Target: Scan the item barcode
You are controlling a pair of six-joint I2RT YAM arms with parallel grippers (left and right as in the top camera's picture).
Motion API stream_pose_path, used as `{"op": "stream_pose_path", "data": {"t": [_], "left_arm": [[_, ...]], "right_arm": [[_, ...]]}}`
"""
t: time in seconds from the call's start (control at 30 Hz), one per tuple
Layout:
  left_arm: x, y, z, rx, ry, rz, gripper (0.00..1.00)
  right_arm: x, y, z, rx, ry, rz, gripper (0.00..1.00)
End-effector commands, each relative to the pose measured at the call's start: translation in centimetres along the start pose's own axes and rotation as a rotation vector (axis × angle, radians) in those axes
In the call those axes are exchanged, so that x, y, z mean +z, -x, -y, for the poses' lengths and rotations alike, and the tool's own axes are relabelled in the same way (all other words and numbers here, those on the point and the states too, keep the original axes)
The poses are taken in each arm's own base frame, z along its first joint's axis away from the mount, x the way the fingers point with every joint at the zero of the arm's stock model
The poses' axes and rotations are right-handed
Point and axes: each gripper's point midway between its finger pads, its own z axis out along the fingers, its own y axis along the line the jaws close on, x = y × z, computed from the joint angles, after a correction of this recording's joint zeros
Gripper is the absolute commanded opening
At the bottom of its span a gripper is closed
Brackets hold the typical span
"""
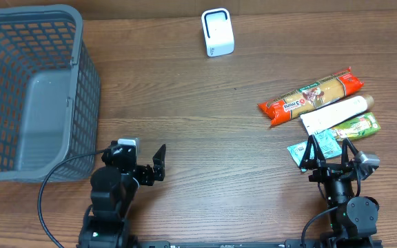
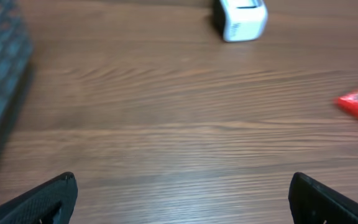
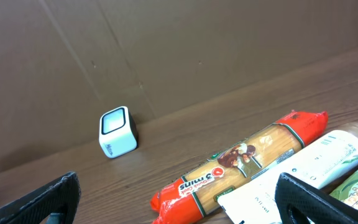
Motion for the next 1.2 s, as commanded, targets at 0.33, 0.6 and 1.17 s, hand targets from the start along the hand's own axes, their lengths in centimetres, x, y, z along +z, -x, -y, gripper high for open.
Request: {"op": "stream_pose_path", "data": {"t": [0.33,0.6,1.17], "left_arm": [[0.8,-6.0,-5.4,-0.007,0.284,-0.057,1.0],[0.5,-8.0,-5.6,-0.003,0.293,-0.142,1.0],[0.5,-8.0,-5.6,-0.003,0.293,-0.142,1.0]], "right_arm": [[0.0,-0.1,0.1,-0.011,0.0,0.005,1.0],[0.0,-0.1,0.1,-0.011,0.0,0.005,1.0],[0.0,-0.1,0.1,-0.011,0.0,0.005,1.0]]}}
